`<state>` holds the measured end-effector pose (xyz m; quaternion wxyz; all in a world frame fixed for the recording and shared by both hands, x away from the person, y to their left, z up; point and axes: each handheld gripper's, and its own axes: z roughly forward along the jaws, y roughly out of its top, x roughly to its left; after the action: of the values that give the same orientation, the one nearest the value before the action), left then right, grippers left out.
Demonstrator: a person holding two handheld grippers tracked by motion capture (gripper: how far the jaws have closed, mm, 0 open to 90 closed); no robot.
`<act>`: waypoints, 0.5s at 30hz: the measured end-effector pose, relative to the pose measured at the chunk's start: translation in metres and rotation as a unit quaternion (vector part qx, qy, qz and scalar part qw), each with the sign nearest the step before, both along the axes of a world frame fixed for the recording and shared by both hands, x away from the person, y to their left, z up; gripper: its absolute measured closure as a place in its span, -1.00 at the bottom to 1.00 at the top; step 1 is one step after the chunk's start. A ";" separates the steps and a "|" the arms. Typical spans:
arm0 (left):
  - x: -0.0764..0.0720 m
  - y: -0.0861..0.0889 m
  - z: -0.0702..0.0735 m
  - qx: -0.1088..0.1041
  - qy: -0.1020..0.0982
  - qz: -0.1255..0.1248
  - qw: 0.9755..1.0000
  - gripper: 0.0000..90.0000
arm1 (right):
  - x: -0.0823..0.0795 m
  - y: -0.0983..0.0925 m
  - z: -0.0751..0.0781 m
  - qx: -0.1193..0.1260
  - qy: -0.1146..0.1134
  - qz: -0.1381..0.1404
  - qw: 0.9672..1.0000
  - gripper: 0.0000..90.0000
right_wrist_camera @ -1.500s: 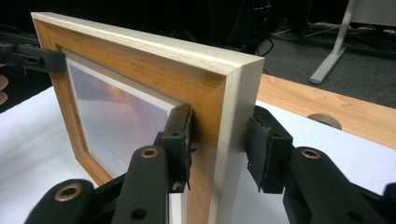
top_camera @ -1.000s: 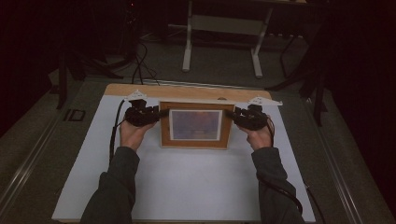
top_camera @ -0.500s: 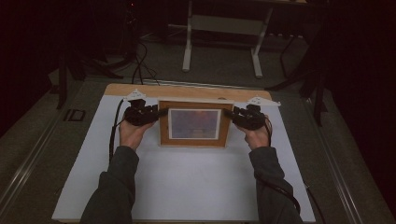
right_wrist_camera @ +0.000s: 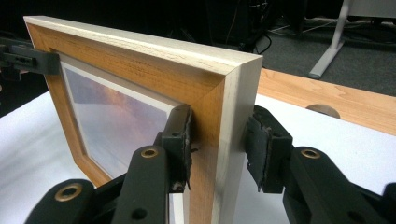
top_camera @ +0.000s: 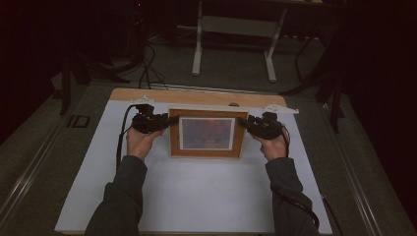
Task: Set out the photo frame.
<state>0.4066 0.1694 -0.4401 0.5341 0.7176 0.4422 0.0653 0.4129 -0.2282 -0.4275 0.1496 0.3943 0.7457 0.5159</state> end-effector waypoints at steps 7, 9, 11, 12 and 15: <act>-0.001 -0.001 0.001 -0.009 0.021 -0.006 1.000 0.38 | -0.003 -0.003 0.002 -0.005 0.011 -0.001 1.000 0.39; -0.002 0.000 0.001 -0.010 0.023 -0.007 1.000 0.38 | -0.004 -0.003 0.003 -0.006 0.016 0.001 1.000 0.39; -0.004 0.001 0.001 -0.012 0.026 -0.007 1.000 0.38 | -0.006 -0.002 0.003 -0.006 0.020 0.004 1.000 0.39; -0.005 0.002 0.001 -0.012 0.027 -0.008 1.000 0.38 | -0.007 -0.002 0.003 -0.006 0.021 0.004 1.000 0.39; -0.009 0.004 0.002 -0.013 0.033 -0.009 0.999 0.38 | -0.008 -0.001 0.004 -0.008 0.024 0.009 1.000 0.39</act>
<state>0.3980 0.1730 -0.4382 0.5292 0.7160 0.4543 0.0308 0.4050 -0.2291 -0.4234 0.1301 0.3990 0.7563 0.5018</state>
